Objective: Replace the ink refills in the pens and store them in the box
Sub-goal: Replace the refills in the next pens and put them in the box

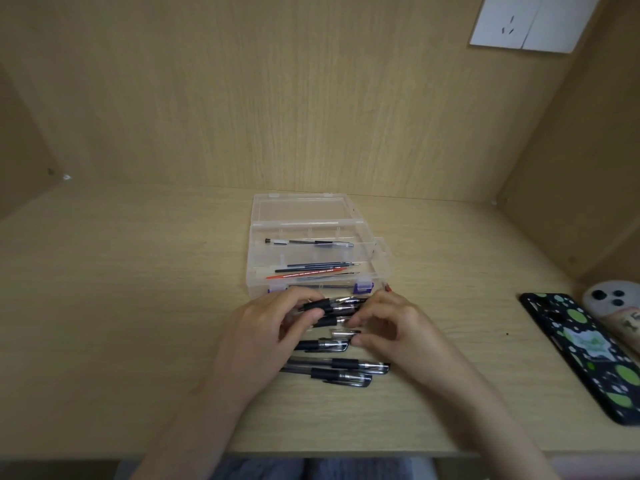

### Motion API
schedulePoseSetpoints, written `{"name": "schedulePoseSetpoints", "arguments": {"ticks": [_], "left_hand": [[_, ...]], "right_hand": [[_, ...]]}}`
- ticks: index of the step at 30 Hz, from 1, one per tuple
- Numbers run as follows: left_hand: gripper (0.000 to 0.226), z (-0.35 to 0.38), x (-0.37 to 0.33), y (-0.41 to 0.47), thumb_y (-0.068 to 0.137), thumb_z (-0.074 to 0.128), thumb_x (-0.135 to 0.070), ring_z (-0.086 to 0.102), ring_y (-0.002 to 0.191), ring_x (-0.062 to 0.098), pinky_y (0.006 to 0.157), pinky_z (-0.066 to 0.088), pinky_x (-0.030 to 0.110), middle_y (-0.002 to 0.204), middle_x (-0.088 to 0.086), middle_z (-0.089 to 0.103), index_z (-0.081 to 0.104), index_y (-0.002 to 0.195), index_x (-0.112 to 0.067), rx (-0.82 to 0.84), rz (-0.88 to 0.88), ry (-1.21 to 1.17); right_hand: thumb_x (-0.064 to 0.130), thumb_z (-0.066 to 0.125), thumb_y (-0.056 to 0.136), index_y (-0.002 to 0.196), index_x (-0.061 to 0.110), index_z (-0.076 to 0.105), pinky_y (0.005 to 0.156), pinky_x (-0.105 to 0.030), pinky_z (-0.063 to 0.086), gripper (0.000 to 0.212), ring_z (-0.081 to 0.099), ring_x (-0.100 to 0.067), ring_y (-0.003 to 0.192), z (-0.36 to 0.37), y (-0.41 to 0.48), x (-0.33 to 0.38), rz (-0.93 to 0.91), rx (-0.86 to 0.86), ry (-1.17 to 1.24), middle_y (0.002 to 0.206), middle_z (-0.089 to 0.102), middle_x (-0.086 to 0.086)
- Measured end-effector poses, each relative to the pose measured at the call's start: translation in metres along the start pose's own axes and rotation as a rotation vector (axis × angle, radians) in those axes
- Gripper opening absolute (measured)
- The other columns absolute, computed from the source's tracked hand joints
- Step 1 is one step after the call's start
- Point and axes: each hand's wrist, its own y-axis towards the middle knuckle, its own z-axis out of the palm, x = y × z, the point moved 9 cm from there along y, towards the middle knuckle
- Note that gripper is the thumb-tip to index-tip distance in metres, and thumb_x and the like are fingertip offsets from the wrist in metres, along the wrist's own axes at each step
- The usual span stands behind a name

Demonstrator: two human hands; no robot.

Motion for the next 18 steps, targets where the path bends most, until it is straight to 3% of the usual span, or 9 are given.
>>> {"name": "schedulePoseSetpoints", "arguments": {"ticks": [4,7,13,18], "left_hand": [[0.024,0.001,0.002,0.000,0.087,0.045,-0.050,0.060,0.071,-0.003,0.058,0.052,0.023,0.081,-0.021,0.065,0.057,0.105,-0.038,0.013,-0.011,-0.011],[0.024,-0.001,0.001,-0.001,0.087,0.046,-0.049,0.058,0.070,-0.004,0.057,0.048,0.018,0.078,-0.025,0.062,0.059,0.103,-0.036,0.002,-0.010,-0.017],[0.026,0.001,0.002,0.000,0.087,0.047,-0.048,0.060,0.070,-0.001,0.059,0.051,0.027,0.082,-0.021,0.065,0.061,0.102,-0.033,0.000,-0.005,-0.050],[0.027,0.002,0.003,-0.001,0.087,0.047,-0.050,0.061,0.072,0.001,0.060,0.052,0.030,0.082,-0.018,0.066,0.061,0.104,-0.035,0.010,-0.010,-0.053]], "right_hand": [[0.016,0.076,0.075,0.085,0.022,0.069,0.079,-0.015,0.038,0.014,0.051,-0.001,0.087,0.002,0.001,0.003,-0.019,-0.006,-0.047,0.086,0.059,0.013],[0.012,0.075,0.077,0.081,0.024,0.064,0.066,-0.009,0.036,0.016,0.052,0.004,0.071,-0.011,-0.004,-0.001,0.054,-0.064,0.096,0.074,0.059,0.022],[0.006,0.075,0.075,0.080,0.024,0.067,0.066,-0.013,0.041,0.020,0.054,-0.005,0.069,-0.043,-0.006,-0.003,0.049,-0.202,0.390,0.078,0.066,-0.003],[0.003,0.073,0.075,0.081,0.023,0.068,0.067,-0.011,0.041,0.021,0.054,-0.002,0.068,-0.047,-0.005,0.010,-0.002,-0.205,0.403,0.074,0.065,-0.001]]}}
